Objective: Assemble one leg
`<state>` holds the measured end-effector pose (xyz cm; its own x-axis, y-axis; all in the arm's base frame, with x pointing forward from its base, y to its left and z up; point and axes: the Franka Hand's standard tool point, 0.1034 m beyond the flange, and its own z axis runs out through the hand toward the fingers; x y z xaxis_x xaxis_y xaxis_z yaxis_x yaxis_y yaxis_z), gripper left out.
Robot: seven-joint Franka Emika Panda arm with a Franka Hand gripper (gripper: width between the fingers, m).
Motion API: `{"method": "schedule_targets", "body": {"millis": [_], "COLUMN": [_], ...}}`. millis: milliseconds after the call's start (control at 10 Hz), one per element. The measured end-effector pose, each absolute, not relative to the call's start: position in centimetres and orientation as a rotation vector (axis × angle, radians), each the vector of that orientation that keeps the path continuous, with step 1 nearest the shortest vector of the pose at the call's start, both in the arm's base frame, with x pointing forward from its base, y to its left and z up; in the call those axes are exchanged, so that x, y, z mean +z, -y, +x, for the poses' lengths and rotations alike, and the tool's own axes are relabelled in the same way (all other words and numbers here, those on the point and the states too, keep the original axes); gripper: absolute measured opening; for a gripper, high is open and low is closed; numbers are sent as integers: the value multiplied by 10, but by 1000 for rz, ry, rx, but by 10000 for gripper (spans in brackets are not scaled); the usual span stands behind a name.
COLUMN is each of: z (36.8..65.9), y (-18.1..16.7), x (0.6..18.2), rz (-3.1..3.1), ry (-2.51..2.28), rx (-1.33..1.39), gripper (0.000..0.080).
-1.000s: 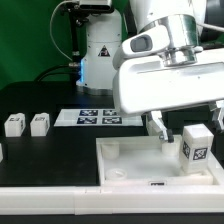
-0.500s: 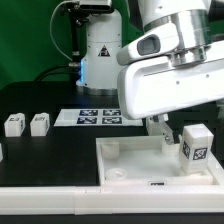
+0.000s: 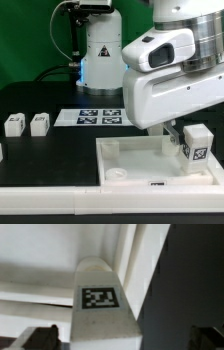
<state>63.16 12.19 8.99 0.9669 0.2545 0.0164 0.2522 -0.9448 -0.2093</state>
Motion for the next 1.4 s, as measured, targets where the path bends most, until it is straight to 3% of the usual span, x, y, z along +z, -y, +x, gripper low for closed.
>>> {"method": "schedule_targets", "body": {"millis": [600,800,900,1000,1400], "z": [631,632,632,632,632], "y": [-110,-111,-110,-110,-108], "x": [83,84,84,84,84], "rz": [-2939,-2938,-2939,-2939,-2948], "ry": [291,294,293,292,119], "rx": [40,42,42,42,43], "gripper": [649,384,384,295,295]}}
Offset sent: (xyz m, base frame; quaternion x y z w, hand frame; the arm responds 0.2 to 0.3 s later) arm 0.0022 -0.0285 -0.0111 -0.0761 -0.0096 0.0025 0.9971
